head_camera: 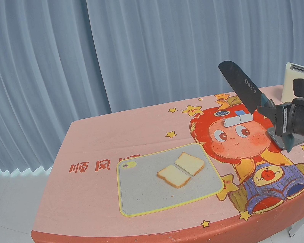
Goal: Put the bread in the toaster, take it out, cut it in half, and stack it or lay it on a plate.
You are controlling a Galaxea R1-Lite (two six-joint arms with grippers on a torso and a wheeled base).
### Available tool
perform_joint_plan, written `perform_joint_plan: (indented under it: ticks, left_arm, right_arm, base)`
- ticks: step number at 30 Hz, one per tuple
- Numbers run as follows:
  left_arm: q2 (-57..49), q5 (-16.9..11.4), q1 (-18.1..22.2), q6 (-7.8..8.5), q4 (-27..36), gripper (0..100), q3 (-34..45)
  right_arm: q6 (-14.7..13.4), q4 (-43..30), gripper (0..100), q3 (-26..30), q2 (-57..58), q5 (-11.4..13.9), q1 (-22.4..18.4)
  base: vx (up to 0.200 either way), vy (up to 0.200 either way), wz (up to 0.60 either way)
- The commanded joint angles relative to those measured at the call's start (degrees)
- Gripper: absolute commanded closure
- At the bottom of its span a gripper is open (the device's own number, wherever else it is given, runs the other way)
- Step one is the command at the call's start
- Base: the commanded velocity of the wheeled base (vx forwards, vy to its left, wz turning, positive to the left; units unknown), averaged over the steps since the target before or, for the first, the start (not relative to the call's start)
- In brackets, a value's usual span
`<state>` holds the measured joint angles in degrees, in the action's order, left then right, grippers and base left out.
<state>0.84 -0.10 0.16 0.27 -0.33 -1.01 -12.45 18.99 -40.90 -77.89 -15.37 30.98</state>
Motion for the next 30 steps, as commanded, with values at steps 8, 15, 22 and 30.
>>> perform_joint_plan:
  ticks: [8, 15, 22, 30]
  left_arm:
    - [-0.84, 0.01, 0.02, 0.0, -0.02, 100, 1.01]
    - [-0.84, 0.01, 0.02, 0.0, -0.02, 100, 1.01]
    - [-0.84, 0.01, 0.02, 0.0, -0.02, 100, 1.01]
    - [-0.84, 0.01, 0.02, 0.0, -0.02, 100, 1.01]
  right_arm:
    - [-0.03, -0.01, 100, -1.11, 0.01, 0.52, -2.5]
    - [0.05, -0.01, 100, -1.29, -0.16, 0.61, -3.82]
    - [-0.03, -0.1, 100, -1.38, -0.34, 0.69, -4.7]
    - [-0.21, -0.54, 100, -2.34, -0.78, 0.87, -6.81]
  base:
    - [0.0, 0.0, 0.0]
    - [0.0, 0.0, 0.0]
    - [0.0, 0.0, 0.0]
    - [0.0, 0.0, 0.0]
